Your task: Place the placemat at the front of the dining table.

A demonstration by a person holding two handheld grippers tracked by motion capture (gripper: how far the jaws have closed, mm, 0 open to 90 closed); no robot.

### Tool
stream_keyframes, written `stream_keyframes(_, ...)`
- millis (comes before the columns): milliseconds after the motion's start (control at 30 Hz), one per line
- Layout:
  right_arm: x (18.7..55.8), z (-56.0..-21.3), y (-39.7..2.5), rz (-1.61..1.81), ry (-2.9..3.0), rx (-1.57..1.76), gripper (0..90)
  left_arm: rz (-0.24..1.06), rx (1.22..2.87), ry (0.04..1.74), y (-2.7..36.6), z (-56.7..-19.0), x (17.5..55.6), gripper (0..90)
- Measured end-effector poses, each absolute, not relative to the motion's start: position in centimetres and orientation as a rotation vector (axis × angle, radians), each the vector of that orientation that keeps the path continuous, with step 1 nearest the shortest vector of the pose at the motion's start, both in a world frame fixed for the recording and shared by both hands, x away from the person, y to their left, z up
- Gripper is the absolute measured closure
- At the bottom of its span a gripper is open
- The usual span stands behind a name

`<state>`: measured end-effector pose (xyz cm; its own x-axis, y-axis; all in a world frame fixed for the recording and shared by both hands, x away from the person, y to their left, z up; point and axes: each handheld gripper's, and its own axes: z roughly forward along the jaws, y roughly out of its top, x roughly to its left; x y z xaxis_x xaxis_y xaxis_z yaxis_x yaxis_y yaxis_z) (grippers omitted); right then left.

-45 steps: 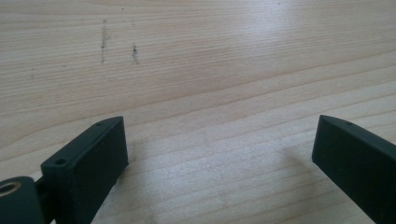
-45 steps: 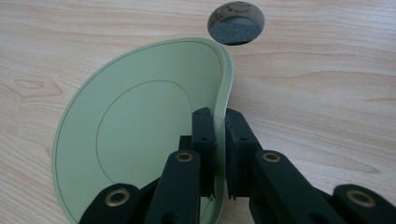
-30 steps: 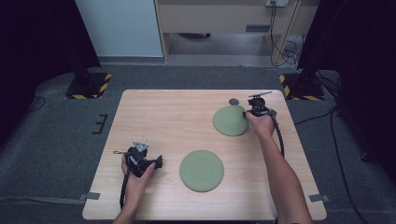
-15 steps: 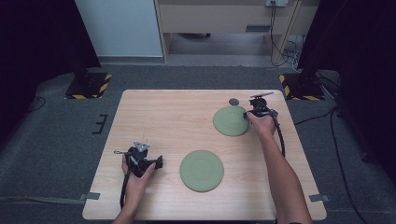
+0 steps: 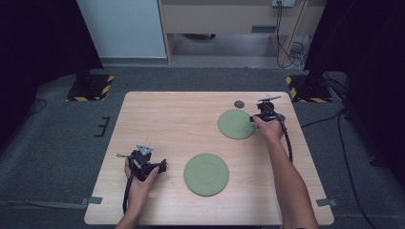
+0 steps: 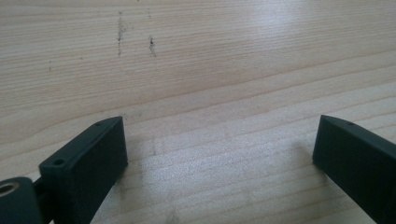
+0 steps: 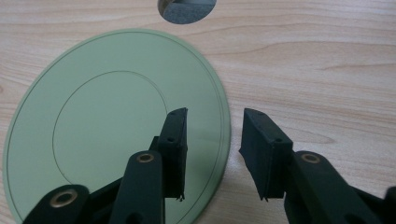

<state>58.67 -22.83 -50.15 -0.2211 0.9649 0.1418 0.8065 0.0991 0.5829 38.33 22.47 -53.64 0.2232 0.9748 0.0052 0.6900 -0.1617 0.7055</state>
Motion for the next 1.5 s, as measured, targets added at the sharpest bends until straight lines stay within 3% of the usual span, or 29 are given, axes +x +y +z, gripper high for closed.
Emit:
stream_keyframes(133, 58.7, -49.9, -22.9, 0.843, 2.091, 1.768, 55.0, 0.637, 1.923, 1.529, 22.5, -53.6, 38.3, 2.3)
stream_keyframes(200, 58.7, -49.8, -22.8, 0.854, 2.076, 1.78, 45.5, 0.635, 1.924, 1.528, 22.5, -53.6, 38.3, 2.3)
stream_keyframes(233, 58.7, -49.8, -22.8, 0.854, 2.076, 1.78, 45.5, 0.635, 1.924, 1.528, 22.5, -53.6, 38.3, 2.3)
stream_keyframes(267, 58.8, -49.7, -22.9, 0.862, 2.059, 1.805, 37.6, 0.634, 1.925, 1.526, 22.5, -53.6, 38.3, 2.3)
stream_keyframes(800, 58.4, -48.6, -22.2, 0.953, 2.035, 1.771, 13.4, 0.629, 1.925, 1.526, 22.5, -53.6, 38.3, 2.2)
stream_keyframes(1233, 57.9, -47.6, -21.4, 0.956, 2.009, 1.745, 8.0, 0.628, 1.926, 1.525, 22.5, -53.7, 38.3, 2.0)
stream_keyframes(1500, 55.1, -45.4, -21.0, 1.022, 2.056, 1.673, 6.2, 0.626, 1.93, 1.52, 22.6, -53.7, 38.2, 1.7)
